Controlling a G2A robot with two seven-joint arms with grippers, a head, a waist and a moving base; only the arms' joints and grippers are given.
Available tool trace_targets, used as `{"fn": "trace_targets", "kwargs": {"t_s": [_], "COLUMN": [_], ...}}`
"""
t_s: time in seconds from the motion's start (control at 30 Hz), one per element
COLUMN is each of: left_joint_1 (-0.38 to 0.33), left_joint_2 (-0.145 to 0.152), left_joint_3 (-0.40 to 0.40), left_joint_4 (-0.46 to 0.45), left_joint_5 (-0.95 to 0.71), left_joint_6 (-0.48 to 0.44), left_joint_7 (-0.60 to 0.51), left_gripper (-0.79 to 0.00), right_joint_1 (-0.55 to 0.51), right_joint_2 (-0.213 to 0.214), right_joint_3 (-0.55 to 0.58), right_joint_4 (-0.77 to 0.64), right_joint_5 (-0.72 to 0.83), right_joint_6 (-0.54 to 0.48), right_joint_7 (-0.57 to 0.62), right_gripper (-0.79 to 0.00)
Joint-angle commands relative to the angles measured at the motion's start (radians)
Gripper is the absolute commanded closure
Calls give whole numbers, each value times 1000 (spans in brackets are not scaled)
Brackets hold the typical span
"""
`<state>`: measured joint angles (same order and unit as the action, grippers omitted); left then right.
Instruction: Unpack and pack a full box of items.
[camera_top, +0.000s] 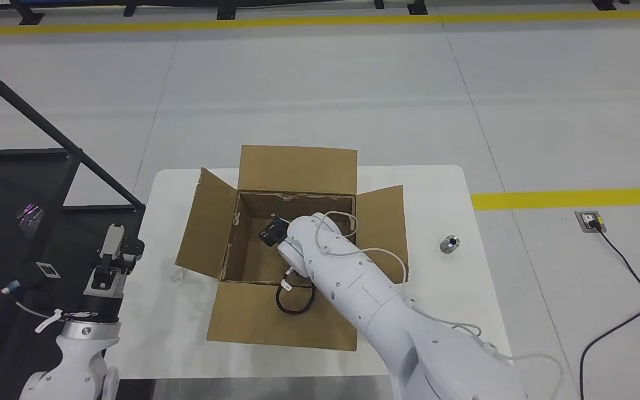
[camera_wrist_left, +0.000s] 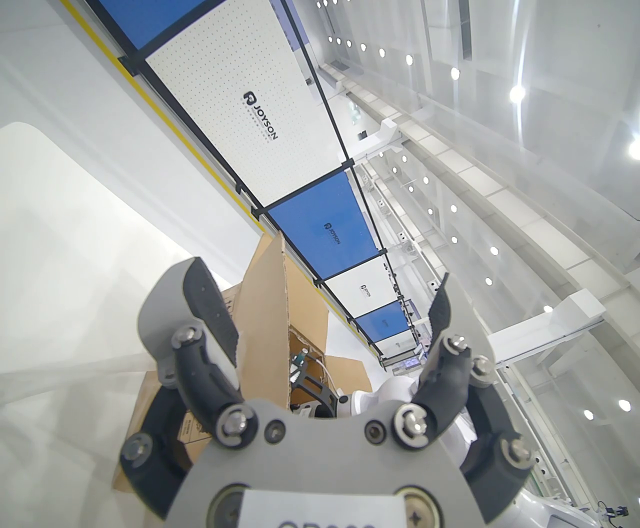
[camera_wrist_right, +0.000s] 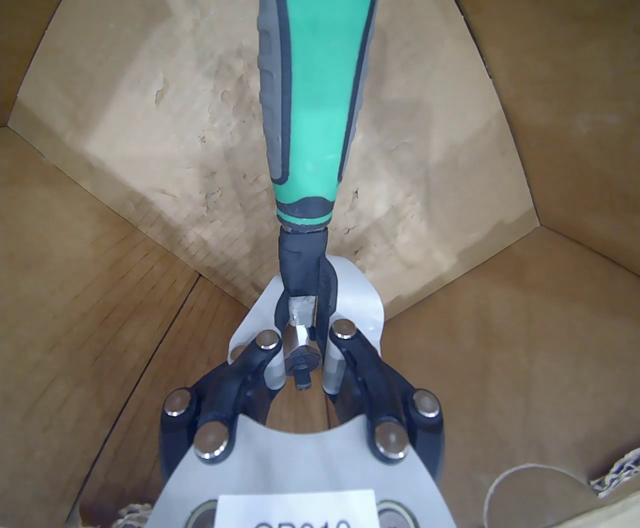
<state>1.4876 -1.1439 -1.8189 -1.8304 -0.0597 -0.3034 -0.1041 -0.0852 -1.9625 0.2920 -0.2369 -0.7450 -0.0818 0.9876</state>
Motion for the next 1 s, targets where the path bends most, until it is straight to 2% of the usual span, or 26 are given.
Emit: {"fn": "trace_targets", "kwargs": {"t_s": [0.0,0.73,0.83,0.97], "left_joint_1": [0,0,0,0], "left_joint_2": [0,0,0,0], "left_joint_3": [0,0,0,0], "left_joint_4": [0,0,0,0], "left_joint_5": [0,0,0,0], "left_joint_6": [0,0,0,0], "left_joint_7": [0,0,0,0], "left_gripper": [-785,-785,-785,-785], "right_joint_1": [0,0,0,0], "right_joint_2": [1,1,1,1], "right_joint_3": [0,0,0,0], "right_joint_4": [-1,-1,-1,-1], "right_joint_5": [0,0,0,0], "right_joint_6": [1,1,1,1], "right_joint_7": [0,0,0,0], "right_gripper": [0,0,-785,-785]}}
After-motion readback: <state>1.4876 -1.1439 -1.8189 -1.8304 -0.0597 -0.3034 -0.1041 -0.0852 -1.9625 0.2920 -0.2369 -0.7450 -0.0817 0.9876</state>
